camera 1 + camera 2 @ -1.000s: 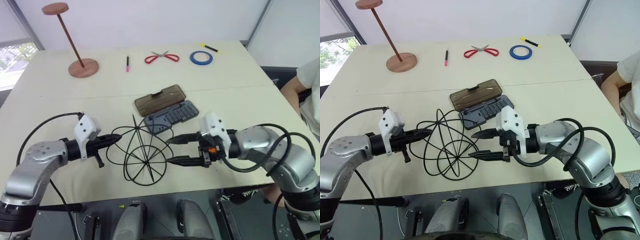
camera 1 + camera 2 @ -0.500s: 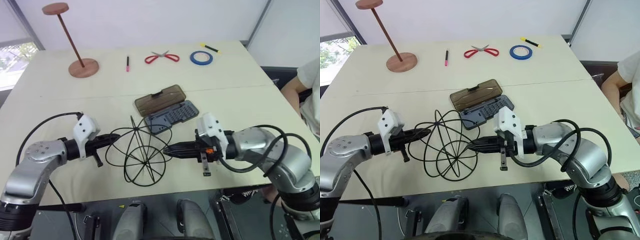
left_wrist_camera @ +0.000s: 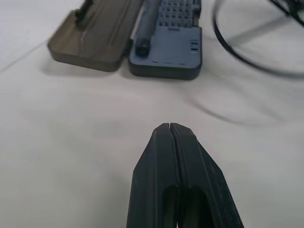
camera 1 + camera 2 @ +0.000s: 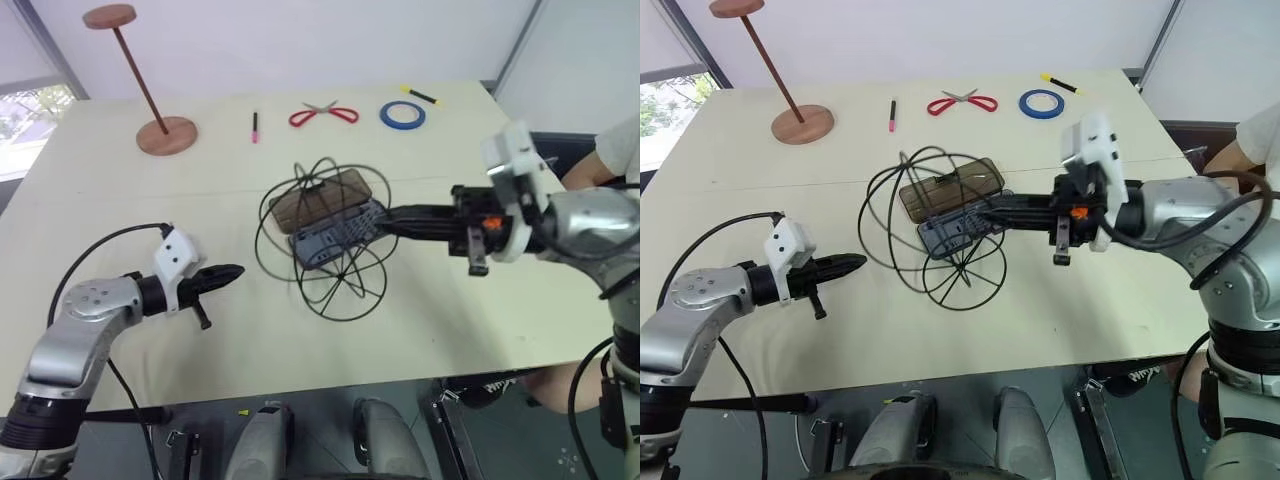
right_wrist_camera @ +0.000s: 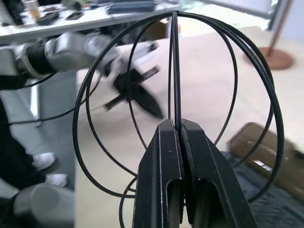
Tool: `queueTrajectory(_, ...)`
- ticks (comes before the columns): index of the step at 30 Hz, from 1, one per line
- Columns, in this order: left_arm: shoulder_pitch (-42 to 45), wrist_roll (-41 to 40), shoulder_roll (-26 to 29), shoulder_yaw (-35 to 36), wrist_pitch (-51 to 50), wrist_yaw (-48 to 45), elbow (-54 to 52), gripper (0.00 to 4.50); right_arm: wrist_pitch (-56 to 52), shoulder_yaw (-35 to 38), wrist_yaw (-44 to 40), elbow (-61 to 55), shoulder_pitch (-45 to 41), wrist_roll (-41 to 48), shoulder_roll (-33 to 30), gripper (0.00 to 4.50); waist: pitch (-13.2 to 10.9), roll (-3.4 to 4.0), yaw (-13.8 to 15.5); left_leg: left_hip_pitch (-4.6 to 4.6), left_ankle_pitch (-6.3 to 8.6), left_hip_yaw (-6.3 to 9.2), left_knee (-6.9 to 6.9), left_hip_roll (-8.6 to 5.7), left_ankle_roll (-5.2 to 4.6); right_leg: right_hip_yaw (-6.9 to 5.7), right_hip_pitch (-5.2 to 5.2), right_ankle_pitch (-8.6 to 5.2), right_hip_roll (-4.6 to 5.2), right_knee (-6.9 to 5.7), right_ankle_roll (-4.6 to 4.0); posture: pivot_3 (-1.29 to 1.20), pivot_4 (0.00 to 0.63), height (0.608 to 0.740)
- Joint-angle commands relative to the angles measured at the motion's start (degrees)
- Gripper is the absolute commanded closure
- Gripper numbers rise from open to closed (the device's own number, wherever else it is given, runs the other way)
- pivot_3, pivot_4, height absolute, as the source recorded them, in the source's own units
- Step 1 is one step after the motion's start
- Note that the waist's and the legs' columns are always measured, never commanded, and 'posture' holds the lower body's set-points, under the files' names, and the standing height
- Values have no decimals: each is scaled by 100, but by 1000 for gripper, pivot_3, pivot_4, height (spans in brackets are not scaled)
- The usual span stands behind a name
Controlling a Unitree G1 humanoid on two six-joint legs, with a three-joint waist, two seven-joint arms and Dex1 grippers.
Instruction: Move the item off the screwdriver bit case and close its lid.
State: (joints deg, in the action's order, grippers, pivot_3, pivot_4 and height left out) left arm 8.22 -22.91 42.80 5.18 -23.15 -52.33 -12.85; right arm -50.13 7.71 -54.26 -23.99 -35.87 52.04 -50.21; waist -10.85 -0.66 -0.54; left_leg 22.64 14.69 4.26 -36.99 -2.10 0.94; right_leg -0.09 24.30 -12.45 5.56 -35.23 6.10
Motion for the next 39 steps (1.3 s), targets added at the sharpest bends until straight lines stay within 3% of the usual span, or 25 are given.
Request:
queueTrajectory(1, 107, 93, -8, -8, 179, -6, 13, 4500, 302, 318, 4, 362, -314, -203, -118, 4477, 0, 0, -1, 0, 0, -1, 0, -1, 0, 0, 0, -1, 0, 0, -1, 0, 150, 740)
queueTrajectory(8, 125, 153, -86, -52, 227, 9, 38, 4500, 1712, 219, 623, 1792, -763, -1735, 109, 4477, 0, 0, -9, 1, 0, -24, 1, -4, 0, 1, 4, 2, 0, 0, 4, 0, 150, 740)
queueTrajectory(22, 152, 302, -155, -186, 292, 63, 59, 4500, 4278, 668, 3044, 4887, -1351, -3823, 694, 4477, -2, 4, -16, 12, -1, -32, 3, -9, 1, 6, 17, 9, 0, -1, 13, 0, 150, 740)
queueTrajectory(30, 168, 440, -196, -297, 378, 48, 96, 4500, 5351, 1227, 4562, 6360, -1192, -4176, 863, 4477, -5, 8, -29, 11, -1, -37, 4, -10, 0, 10, 18, 9, 0, -1, 12, 0, 150, 740)
queueTrajectory(39, 166, 523, -217, -369, 382, 80, 46, 4500, 5367, 1560, 5401, 5989, 112, -4123, 1578, 4477, -1, 11, -62, -11, -1, -48, 7, -7, -1, 22, 4, 10, -1, -7, 14, 0, 150, 740)
